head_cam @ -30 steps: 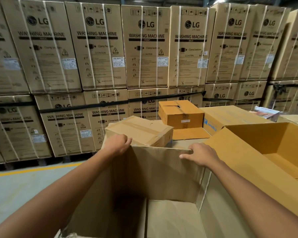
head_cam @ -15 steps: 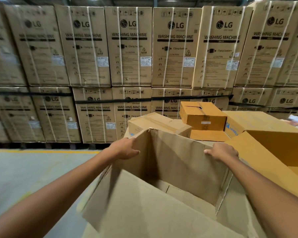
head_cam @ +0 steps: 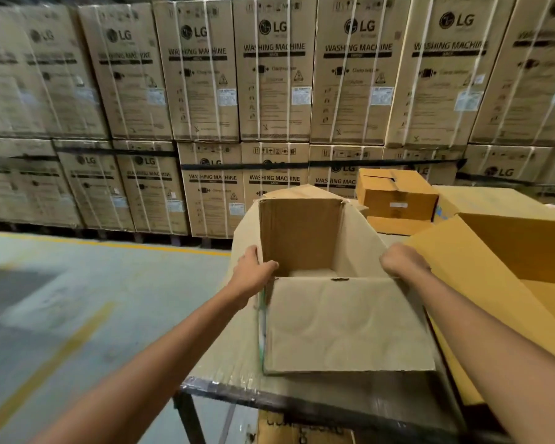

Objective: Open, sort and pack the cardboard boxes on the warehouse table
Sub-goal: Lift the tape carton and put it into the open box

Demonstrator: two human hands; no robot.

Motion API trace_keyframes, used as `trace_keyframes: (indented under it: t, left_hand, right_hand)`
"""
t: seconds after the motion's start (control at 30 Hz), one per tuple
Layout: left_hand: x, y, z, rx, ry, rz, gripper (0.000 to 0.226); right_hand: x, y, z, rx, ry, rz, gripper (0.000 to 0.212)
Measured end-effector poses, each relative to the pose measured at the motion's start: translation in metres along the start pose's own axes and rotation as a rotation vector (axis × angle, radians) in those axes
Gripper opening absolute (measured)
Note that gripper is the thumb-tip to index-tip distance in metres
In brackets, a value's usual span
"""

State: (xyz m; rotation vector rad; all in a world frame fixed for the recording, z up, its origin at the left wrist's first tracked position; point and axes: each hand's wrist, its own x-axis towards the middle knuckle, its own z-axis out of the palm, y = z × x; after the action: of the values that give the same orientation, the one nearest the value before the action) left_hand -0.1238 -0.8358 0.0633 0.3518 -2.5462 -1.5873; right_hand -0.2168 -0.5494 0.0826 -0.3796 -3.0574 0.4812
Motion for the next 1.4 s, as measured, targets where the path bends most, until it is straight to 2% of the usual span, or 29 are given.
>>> trace_keyframes:
  t: [0.1, 0.27, 0.4, 0.47, 0.57, 0.7, 0.77, 0.87, 1.0, 1.1, 1.23, 1.4]
  left_hand:
    - [-0.028, 0.002, 0.009, -0.095, 0.007, 0.013, 0.042]
    - [-0.042, 0.007, 0.02, -0.178, 0.12, 0.021, 0.032]
    - [-0.054, -0.009, 0.022, -0.124, 0.161, 0.123, 0.032]
    - [-0.061, -0.018, 0.018, -0.066, 0.17, 0.178, 0.04]
    - [-0.077, -0.029, 0.005, 0.023, 0.196, 0.273, 0.053]
    - [-0.108, -0.055, -0.028, 0.106, 0.271, 0.389, 0.051]
    - [-0.127, -0.078, -0.053, 0.136, 0.334, 0.419, 0.051]
    - [-0.156, -0.129, -0.099, 0.154, 0.417, 0.371, 0.054]
    - [-0.194, -0.207, -0.163, 0.17, 0.422, 0.307, 0.054]
    - [-0.213, -0.27, -0.216, 0.19, 0.414, 0.251, 0.052]
    - [-0.233, -0.354, -0.277, 0.23, 0.382, 0.18, 0.055]
    - [-0.249, -0.415, -0.336, 0.256, 0.406, 0.094, 0.055]
  right_hand:
    - [-0.023, 0.018, -0.006, 0.193, -0.024, -0.065, 0.024]
    - [-0.072, 0.04, 0.0, 0.434, -0.021, -0.115, 0.05]
    - [-0.114, 0.041, 0.011, 0.22, 0.068, -0.148, 0.06]
    - [-0.138, 0.031, 0.018, 0.16, 0.126, -0.181, 0.06]
    - [-0.177, 0.007, 0.029, 0.271, 0.13, -0.243, 0.062]
    - [-0.23, -0.027, 0.059, 0.412, 0.09, -0.345, 0.071]
    - [-0.263, -0.049, 0.08, 0.491, 0.116, -0.407, 0.073]
    - [-0.32, -0.089, 0.112, 0.622, 0.121, -0.467, 0.07]
    - [-0.383, -0.151, 0.171, 0.704, 0.1, -0.475, 0.067]
    - [-0.42, -0.199, 0.222, 0.674, 0.0, -0.463, 0.068]
    - [-0.461, -0.259, 0.282, 0.585, -0.158, -0.534, 0.069]
    - [-0.488, -0.313, 0.327, 0.512, -0.273, -0.596, 0.072]
